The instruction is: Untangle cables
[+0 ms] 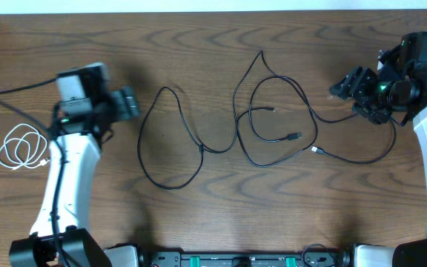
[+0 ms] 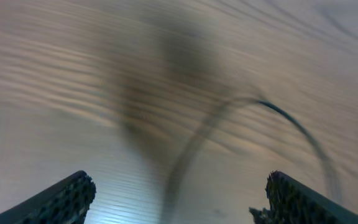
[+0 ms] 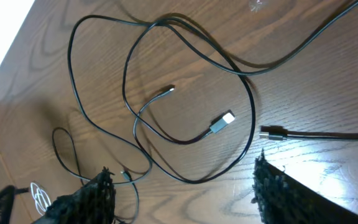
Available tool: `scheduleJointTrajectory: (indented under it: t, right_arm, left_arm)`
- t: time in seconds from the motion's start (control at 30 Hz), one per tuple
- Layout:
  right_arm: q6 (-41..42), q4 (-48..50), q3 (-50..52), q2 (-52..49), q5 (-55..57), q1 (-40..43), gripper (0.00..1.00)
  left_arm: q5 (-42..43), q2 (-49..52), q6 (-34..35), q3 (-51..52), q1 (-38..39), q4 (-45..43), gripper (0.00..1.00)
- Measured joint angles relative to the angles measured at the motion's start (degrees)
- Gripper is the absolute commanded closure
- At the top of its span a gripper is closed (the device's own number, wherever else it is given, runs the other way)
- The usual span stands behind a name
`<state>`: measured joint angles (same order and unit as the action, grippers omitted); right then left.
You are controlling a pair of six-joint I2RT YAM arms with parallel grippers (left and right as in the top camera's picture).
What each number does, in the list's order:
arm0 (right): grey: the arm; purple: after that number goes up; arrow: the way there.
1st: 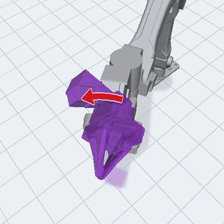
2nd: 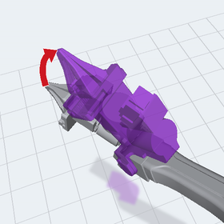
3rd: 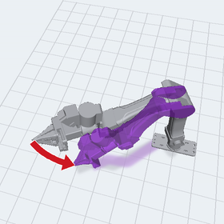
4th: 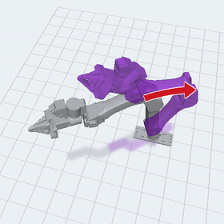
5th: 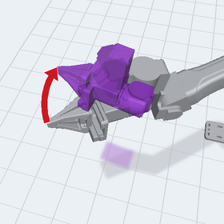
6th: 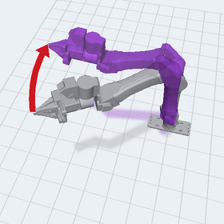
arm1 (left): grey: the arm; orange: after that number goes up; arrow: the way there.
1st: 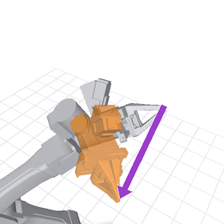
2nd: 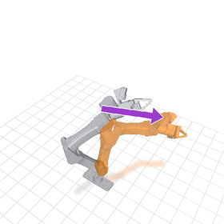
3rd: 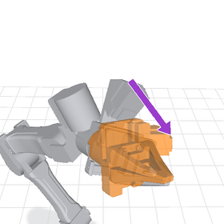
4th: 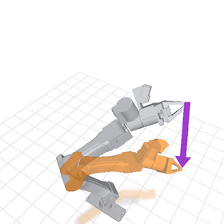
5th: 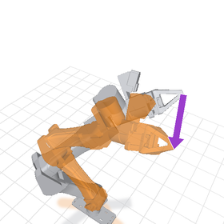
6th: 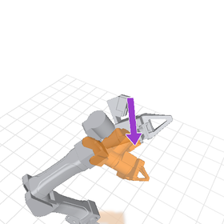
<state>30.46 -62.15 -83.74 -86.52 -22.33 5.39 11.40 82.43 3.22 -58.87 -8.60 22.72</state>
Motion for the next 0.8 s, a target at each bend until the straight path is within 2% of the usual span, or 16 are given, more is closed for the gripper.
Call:
scheduleJointTrajectory:
  t: [0.13,0.33,0.6,0.8]
  right_arm:
    - [0.07,0.44,0.0,0.0,0.02,0.0,0.21]
    - [0.07,0.5,0.0,0.0,0.02,0.0,0.17]
    - [0.07,0.83,0.0,0.0,0.04,-0.2,0.08]
    - [0.0,2.67,0.0,0.0,0.02,-3.48,0.02]
  left_arm:
    - [2.34,0.0,0.0,0.0,9.27,0.55,0.11]
    - [3.74,0.0,0.0,0.0,18.12,0.7,0.11]
    - [3.74,0.0,0.0,0.0,19.28,1.09,0.11]
    - [3.74,0.0,0.02,0.0,19.28,2.84,0.11]
